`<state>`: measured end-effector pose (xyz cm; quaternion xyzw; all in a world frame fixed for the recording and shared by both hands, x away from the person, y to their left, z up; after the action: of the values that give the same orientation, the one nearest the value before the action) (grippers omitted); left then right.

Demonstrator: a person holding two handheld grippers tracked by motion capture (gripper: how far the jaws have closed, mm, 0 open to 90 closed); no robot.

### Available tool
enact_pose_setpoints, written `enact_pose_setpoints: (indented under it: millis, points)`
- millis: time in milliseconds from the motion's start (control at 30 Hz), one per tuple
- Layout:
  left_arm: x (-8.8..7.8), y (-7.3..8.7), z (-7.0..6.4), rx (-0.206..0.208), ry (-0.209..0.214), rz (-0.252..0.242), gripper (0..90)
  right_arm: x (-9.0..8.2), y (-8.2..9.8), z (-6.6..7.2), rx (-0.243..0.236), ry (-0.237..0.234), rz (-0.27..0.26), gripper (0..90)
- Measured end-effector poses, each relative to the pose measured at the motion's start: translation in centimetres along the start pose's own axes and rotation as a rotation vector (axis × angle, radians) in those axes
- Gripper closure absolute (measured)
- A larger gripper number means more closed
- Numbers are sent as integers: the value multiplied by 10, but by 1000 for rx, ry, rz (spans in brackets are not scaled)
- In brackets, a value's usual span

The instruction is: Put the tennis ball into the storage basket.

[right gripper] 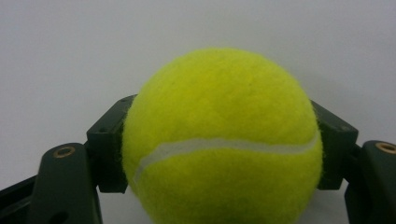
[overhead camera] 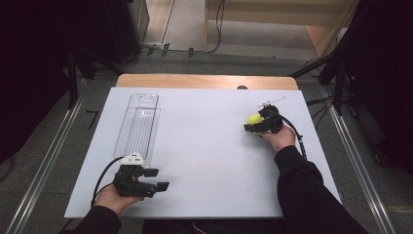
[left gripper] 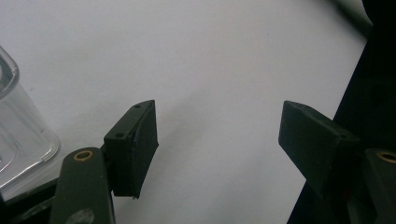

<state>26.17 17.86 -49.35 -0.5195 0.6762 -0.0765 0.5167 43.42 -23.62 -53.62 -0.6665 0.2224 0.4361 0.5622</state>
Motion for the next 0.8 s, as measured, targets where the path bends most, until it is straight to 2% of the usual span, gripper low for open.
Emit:
enact_pose_setpoints:
  millis: [467, 800]
  points:
    - [0, 0, 0, 0, 1, 2, 292, -4, -2, 0, 1, -7, -5, 231]
    - [0, 0, 0, 2, 2, 2, 292, -12, -6, 2, 2, -24, -34, 232]
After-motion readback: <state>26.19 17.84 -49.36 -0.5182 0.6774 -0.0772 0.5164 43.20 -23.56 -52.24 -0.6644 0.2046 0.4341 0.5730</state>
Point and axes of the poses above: each handheld gripper's, and its own axes: x roughly forward along the jaws, y roughly out of its underside, z roughly to its left, the point moved 4 cm from there along x, roughly forward along the jaws, and after that the axes turned 11 degrees about y, right-handed, at the moved point
